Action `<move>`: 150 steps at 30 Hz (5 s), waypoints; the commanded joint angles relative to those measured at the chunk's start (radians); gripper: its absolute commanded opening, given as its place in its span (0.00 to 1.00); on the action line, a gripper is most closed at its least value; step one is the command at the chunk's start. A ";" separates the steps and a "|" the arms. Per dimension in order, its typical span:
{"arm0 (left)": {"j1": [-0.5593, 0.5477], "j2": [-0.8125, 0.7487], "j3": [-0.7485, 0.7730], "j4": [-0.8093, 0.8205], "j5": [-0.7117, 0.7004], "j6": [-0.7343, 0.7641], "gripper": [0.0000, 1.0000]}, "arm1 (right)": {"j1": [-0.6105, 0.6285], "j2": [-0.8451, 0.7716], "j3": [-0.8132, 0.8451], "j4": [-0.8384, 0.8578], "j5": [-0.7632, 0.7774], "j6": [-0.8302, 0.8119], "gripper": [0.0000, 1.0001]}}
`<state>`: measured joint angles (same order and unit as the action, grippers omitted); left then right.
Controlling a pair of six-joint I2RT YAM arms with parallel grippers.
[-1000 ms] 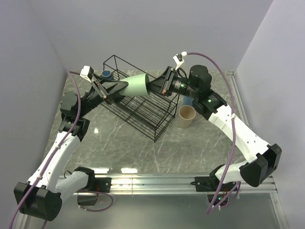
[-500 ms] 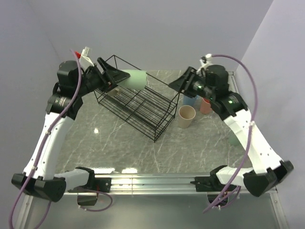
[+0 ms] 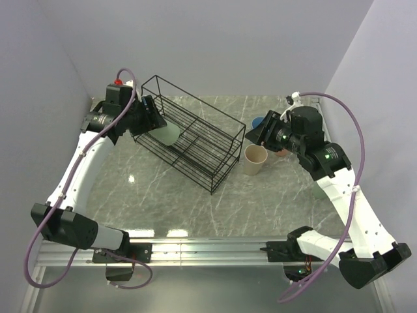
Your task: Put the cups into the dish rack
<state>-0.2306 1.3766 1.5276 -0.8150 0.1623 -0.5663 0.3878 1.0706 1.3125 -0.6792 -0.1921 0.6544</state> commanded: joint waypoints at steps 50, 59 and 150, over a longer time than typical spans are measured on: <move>-0.133 0.245 0.235 -0.116 -0.524 0.215 0.97 | -0.012 -0.035 -0.048 -0.033 -0.018 -0.053 0.51; -0.135 0.184 0.246 -0.133 -0.535 0.157 0.99 | -0.013 -0.026 -0.019 -0.086 0.063 -0.081 0.51; -0.027 -0.212 -0.090 -0.013 -0.172 0.032 0.99 | -0.053 0.155 -0.243 -0.049 0.316 -0.019 0.55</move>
<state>-0.2577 1.1965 1.3956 -0.8024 -0.0235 -0.5198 0.3496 1.2064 1.0134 -0.7685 0.0551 0.6334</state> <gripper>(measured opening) 0.994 0.546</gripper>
